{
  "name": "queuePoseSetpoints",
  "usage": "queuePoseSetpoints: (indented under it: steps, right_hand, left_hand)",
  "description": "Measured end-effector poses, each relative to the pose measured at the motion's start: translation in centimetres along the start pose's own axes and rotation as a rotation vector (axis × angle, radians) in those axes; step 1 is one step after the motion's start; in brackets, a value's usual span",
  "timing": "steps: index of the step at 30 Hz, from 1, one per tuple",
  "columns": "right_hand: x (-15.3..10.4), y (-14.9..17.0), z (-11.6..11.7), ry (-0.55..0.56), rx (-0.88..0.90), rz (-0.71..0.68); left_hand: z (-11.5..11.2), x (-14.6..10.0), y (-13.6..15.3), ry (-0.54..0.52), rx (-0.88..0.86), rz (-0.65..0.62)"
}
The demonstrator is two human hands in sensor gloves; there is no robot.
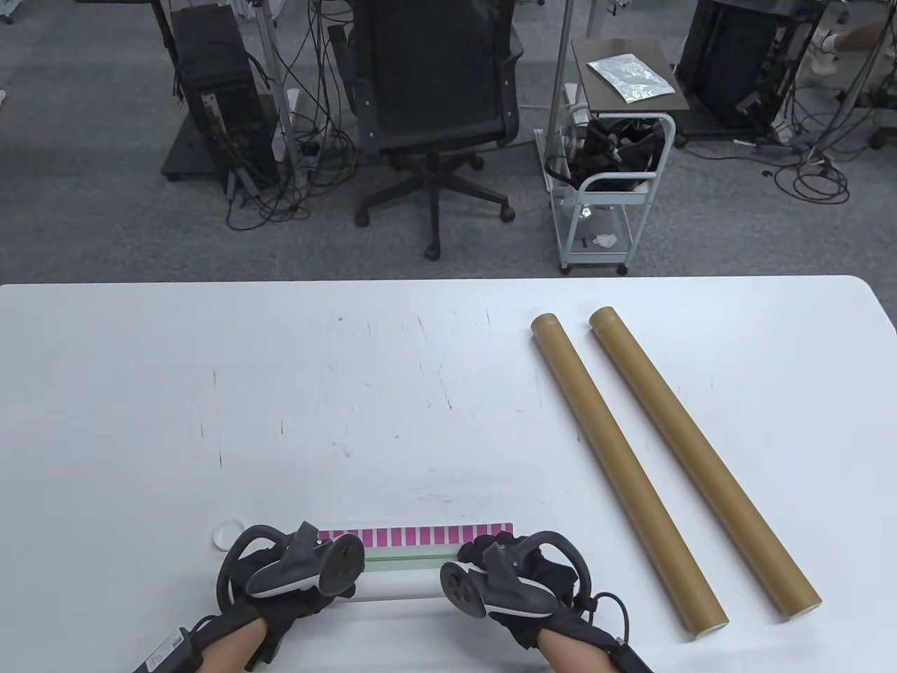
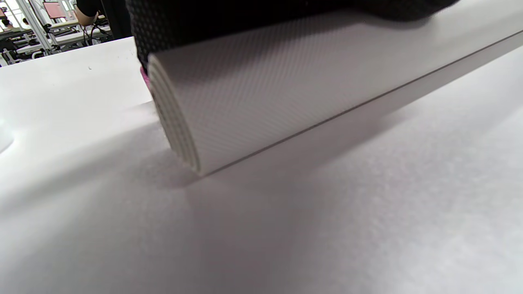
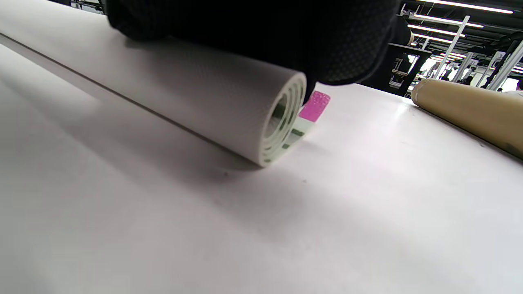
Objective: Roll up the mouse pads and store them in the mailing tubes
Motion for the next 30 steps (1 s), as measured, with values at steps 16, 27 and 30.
queuePoseSetpoints:
  steps: [16, 27, 30]
  right_hand:
    - [-0.2, -0.2, -0.4, 0.052, -0.038, -0.015]
    - [-0.2, -0.4, -0.4, 0.021, 0.026, -0.028]
    - [0.0, -0.2, -0.3, 0.015, 0.031, -0.017]
  left_hand:
    - [0.4, -0.3, -0.6, -0.117, 0.034, 0.034]
    - [0.3, -0.4, 0.0, -0.042, -0.013, -0.007]
    - [1.3, -1.6, -0.7, -0.203, 0.079, 0.006]
Point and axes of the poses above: the tracker on the back of each hand, its own y axis roughly to the little-finger side, its own x axis roughly from the wrist to the fingertips, z = x × y, the point moved 4 cm from there along x, roughly from the wrist to the fingertips, and after that the axes turned 9 degrees about y, right-handed, at the moved point
